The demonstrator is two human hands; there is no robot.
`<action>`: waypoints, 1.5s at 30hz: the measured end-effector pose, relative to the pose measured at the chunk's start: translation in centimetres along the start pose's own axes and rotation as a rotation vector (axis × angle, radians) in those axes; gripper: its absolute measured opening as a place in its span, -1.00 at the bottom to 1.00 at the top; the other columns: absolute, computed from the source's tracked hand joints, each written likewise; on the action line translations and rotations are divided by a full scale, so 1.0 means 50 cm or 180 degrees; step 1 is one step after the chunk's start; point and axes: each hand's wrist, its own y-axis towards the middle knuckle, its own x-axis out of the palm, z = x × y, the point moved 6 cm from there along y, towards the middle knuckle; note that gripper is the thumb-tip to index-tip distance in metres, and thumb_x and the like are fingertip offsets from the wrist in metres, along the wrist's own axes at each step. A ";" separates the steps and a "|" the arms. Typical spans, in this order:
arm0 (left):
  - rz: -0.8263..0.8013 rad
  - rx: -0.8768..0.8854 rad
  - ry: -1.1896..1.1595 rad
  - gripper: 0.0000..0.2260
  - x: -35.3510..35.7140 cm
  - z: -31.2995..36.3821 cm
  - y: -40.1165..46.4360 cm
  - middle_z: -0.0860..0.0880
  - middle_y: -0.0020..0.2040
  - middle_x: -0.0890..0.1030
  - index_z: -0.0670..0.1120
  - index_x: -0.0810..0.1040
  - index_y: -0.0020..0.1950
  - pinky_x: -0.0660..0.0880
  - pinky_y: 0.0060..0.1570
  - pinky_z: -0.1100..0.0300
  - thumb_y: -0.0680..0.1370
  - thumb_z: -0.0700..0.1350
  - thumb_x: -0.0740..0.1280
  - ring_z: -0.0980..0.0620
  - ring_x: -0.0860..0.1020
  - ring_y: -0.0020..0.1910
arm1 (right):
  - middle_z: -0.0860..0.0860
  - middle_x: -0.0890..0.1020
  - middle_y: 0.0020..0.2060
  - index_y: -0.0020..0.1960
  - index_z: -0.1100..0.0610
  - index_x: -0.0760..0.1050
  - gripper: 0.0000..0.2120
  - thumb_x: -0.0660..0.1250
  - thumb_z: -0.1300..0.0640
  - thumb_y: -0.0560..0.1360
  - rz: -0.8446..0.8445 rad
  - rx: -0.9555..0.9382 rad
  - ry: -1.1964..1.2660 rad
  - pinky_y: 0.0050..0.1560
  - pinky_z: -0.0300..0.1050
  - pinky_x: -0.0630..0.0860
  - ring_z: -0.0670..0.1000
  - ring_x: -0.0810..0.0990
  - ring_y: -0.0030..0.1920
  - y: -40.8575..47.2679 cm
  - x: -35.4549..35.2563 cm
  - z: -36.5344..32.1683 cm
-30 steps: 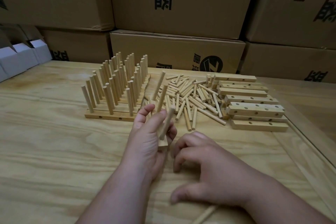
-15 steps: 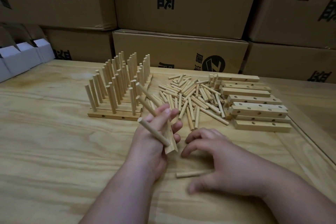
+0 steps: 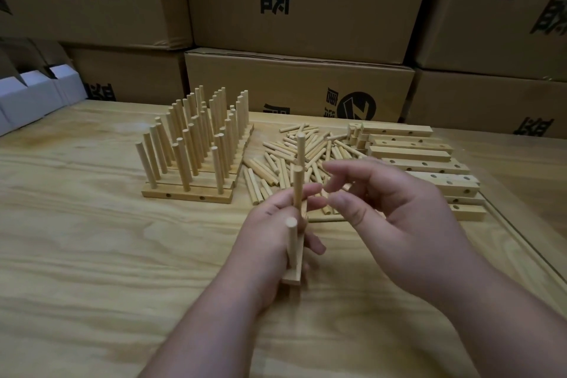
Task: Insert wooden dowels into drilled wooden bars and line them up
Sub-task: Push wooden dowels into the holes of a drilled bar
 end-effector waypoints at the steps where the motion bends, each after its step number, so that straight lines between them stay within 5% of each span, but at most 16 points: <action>1: 0.0004 -0.0017 0.0138 -0.63 0.002 0.001 -0.001 0.01 -0.27 0.68 0.20 0.72 0.03 0.43 -0.52 0.19 0.48 -0.17 0.22 -0.01 0.58 -0.45 | -0.19 0.63 0.02 0.26 -0.26 0.53 -0.72 0.30 -0.05 0.57 -0.0111 -0.0080 -0.0102 -0.06 -0.26 0.58 -0.06 0.64 -0.04 0.003 0.001 -0.011; 8: -0.0131 -0.0256 0.0364 -0.62 0.013 -0.008 -0.004 0.02 -0.35 0.63 0.07 0.71 -0.02 0.43 -0.55 0.21 0.60 -0.30 0.17 0.03 0.55 -0.53 | -0.24 0.66 -0.02 0.25 -0.23 0.56 -0.65 0.38 0.15 0.56 -0.0357 -0.0103 -0.0217 -0.08 -0.36 0.53 -0.16 0.65 0.00 0.003 0.000 -0.020; 17: -0.0440 -0.0309 0.0504 -0.63 0.013 -0.015 -0.005 0.01 -0.12 0.66 0.17 0.70 0.08 0.49 -0.45 0.21 0.50 -0.20 0.22 -0.02 0.65 -0.35 | -0.30 0.63 -0.05 0.00 -0.30 0.54 -0.82 0.37 -0.03 0.47 -0.0548 0.0086 -0.0793 -0.16 -0.35 0.52 -0.20 0.61 -0.06 0.031 -0.009 -0.048; 22: -0.0534 -0.0279 -0.0337 -0.58 -0.002 0.001 0.001 0.00 0.21 0.68 0.21 0.69 0.12 0.54 -0.15 0.07 0.39 -0.07 0.21 -0.17 0.72 -0.19 | -0.46 0.58 0.00 0.06 -0.32 0.58 -0.75 0.36 0.03 0.50 -0.0890 0.0073 -0.1215 -0.04 -0.48 0.46 -0.35 0.56 0.04 0.086 0.000 -0.084; 26: -0.0168 -0.0449 -0.1605 -0.63 -0.026 -0.005 0.010 -0.12 0.11 0.73 0.09 0.60 0.25 0.43 -0.50 0.26 0.53 0.01 0.13 -0.21 0.71 -0.22 | -0.38 0.60 -0.07 -0.01 -0.27 0.59 -0.82 0.37 0.02 0.50 -0.1016 0.0168 -0.1376 -0.18 -0.22 0.58 -0.27 0.59 -0.07 0.131 0.005 -0.107; 30: 0.0793 -0.0704 -0.2433 -0.70 -0.057 -0.030 0.025 -0.18 -0.03 0.72 -0.06 0.62 0.17 0.44 -0.48 0.24 0.60 -0.04 0.15 -0.11 0.63 -0.42 | -0.27 0.65 -0.17 -0.03 -0.21 0.60 -0.88 0.38 0.00 0.49 -0.0934 0.0143 -0.1345 -0.31 -0.17 0.62 -0.17 0.63 -0.23 0.178 0.006 -0.138; 32: 0.0869 -0.0742 -0.2564 -0.71 -0.056 -0.030 0.031 -0.19 -0.15 0.70 -0.14 0.58 0.11 0.38 -0.53 0.29 0.62 -0.05 0.12 -0.03 0.56 -0.51 | -0.24 0.67 -0.20 -0.05 -0.19 0.61 -0.91 0.38 0.00 0.49 -0.0913 0.0130 -0.1226 -0.37 -0.17 0.60 -0.13 0.64 -0.28 0.202 0.013 -0.150; 35: 0.0876 -0.0806 -0.2586 -0.80 -0.052 -0.033 0.034 -0.14 -0.31 0.68 -0.14 0.51 -0.03 0.33 -0.56 0.33 0.64 -0.12 0.12 0.01 0.49 -0.57 | -0.27 0.66 -0.24 -0.06 -0.16 0.61 -0.94 0.38 -0.03 0.49 -0.0991 0.0183 -0.1158 -0.39 -0.20 0.59 -0.13 0.65 -0.29 0.230 0.043 -0.160; 38: 0.0876 -0.0727 -0.2240 -0.81 -0.049 -0.034 0.036 -0.09 -0.34 0.66 -0.12 0.54 0.09 0.36 -0.54 0.33 0.64 -0.24 0.14 0.05 0.48 -0.56 | -0.39 0.61 -0.22 -0.05 -0.15 0.61 -0.95 0.39 0.00 0.54 -0.1086 0.0151 -0.1297 -0.41 -0.31 0.53 -0.23 0.65 -0.30 0.254 0.085 -0.165; 42: 0.0649 -0.0564 -0.1362 -0.75 -0.033 -0.033 0.034 -0.01 -0.33 0.65 -0.09 0.59 0.08 0.38 -0.51 0.30 0.61 -0.32 0.16 0.09 0.50 -0.51 | -0.17 0.65 -0.27 -0.07 -0.14 0.63 -0.94 0.40 0.01 0.54 -0.1080 0.0125 -0.1415 -0.49 -0.43 0.44 -0.34 0.59 -0.30 0.287 0.135 -0.170; 45: 0.0388 -0.0443 -0.0863 -0.77 -0.015 -0.028 0.026 0.03 -0.31 0.65 -0.07 0.59 0.06 0.39 -0.48 0.30 0.61 -0.30 0.17 0.13 0.50 -0.50 | -0.19 0.61 -0.26 -0.08 -0.16 0.62 -0.94 0.39 -0.01 0.54 -0.1203 -0.0007 -0.1716 -0.50 -0.42 0.40 -0.33 0.57 -0.27 0.303 0.172 -0.182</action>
